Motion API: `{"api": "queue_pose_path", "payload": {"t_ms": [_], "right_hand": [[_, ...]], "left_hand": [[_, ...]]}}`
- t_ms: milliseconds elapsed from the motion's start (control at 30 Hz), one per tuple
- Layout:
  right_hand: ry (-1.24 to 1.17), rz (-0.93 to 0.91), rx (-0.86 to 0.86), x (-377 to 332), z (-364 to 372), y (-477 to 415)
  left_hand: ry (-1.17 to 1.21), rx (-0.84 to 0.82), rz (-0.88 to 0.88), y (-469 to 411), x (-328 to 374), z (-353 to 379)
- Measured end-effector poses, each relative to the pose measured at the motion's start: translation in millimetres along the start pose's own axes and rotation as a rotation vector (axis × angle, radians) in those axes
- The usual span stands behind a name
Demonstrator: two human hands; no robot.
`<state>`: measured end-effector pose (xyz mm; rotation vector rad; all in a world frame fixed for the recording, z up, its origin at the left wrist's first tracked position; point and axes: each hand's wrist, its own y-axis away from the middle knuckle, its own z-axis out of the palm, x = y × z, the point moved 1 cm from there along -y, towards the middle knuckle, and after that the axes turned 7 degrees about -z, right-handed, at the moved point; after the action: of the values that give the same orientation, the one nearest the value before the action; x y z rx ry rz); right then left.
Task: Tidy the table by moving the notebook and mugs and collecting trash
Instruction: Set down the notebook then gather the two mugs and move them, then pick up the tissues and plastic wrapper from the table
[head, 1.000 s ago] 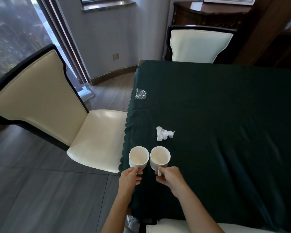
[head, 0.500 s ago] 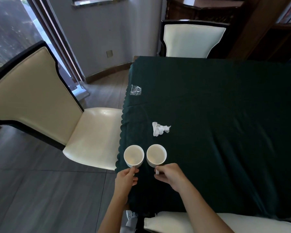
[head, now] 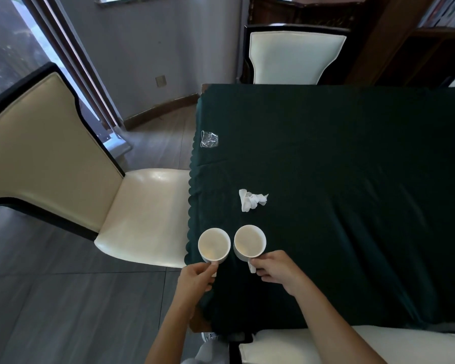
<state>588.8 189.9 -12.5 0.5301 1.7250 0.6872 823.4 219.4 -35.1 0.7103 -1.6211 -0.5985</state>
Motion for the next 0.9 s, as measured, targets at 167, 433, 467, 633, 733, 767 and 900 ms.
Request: {"api": "queue_pose_path", "payload": {"t_ms": [167,433,467,633,733,767,900], "right_hand": [[0.188,-0.03,0.037,-15,-28,-7],[0.181,-0.183,0.234,-57,-77,-46],[0.184,-0.194,0.241,-62,-81,-56],[0.199,-0.223,0.288,-78,-86,-104],[0.202,-0.199,0.253,-80,-79,-129],[0.199,-0.189,0.225,-81,-75,-137],[0.174,-0.23,0.195,-80,-59,-168]], "left_hand": [[-0.115,-0.09,-0.029,-9,27,-46],[-0.171,0.037,0.153,-40,108,-45],[-0.173,0.019,0.162,-43,120,-34],[-0.168,-0.094,0.122,-72,157,29],[-0.196,-0.074,0.075,-96,165,58],[-0.216,-0.061,0.067,-104,165,65],[-0.216,-0.008,0.023,-132,157,79]]}}
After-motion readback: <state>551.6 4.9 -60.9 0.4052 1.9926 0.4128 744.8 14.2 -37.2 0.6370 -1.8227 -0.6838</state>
